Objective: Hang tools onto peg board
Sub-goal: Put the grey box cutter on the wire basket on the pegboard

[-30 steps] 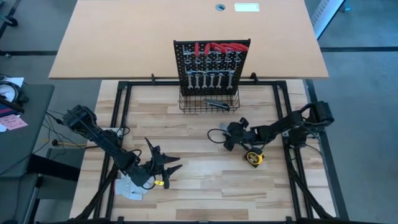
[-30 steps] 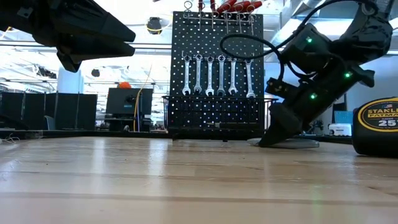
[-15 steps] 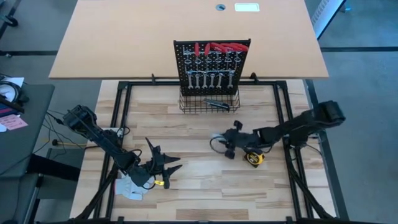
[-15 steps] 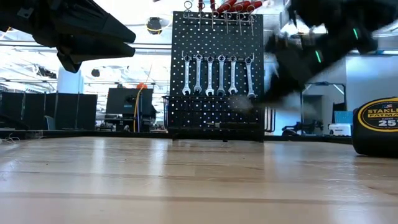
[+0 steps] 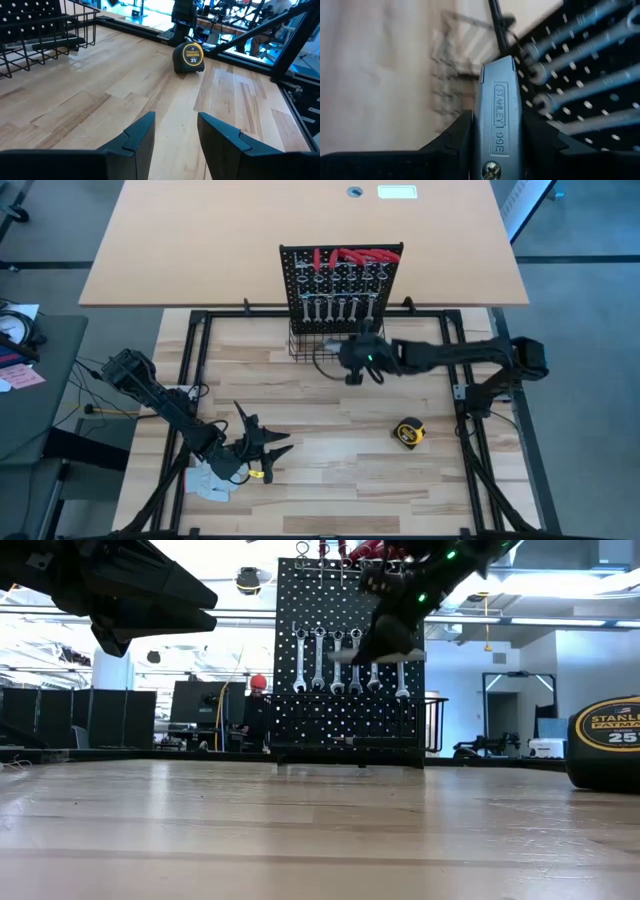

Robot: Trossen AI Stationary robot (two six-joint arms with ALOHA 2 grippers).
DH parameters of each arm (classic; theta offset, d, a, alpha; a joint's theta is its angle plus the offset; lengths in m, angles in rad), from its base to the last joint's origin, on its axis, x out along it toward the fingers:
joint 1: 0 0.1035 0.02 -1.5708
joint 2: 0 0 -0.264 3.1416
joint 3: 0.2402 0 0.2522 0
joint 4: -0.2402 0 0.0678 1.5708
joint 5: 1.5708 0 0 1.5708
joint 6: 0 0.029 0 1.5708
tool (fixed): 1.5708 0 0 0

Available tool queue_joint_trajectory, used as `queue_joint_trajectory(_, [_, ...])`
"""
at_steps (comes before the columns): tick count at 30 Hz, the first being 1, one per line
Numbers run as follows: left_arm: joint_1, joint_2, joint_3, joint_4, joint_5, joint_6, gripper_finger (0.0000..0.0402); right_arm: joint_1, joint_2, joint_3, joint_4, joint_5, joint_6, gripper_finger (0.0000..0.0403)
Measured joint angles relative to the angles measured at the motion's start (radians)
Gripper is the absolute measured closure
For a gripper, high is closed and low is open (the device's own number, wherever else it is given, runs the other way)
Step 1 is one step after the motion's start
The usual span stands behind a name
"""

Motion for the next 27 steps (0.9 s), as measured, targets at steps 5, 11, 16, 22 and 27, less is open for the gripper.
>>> queue_joint_trajectory(5, [0.0,0.0,0.0,0.0,0.0,0.001,0.0256,-0.093,0.108,0.058,-0.048,-0.067,-0.064,0.0266])
queue_joint_trajectory(11, [0.0,0.0,0.0,-0.003,0.0,0.004,0.0256,-0.124,0.185,0.091,-0.076,-0.142,-0.068,0.0266])
queue_joint_trajectory(16, [0.0,0.0,0.0,-0.001,0.001,0.004,0.0256,-0.126,0.205,0.095,-0.065,-0.141,-0.067,0.0266])
queue_joint_trajectory(22, [0.0,0.0,0.0,0.0,0.0,0.004,0.0256,-0.119,0.195,0.095,-0.051,-0.135,-0.041,0.0188])
queue_joint_trajectory(27, [0.0,0.0,0.0,0.0,0.0,0.004,0.0256,-0.102,0.145,0.094,-0.061,-0.089,-0.039,0.0158])
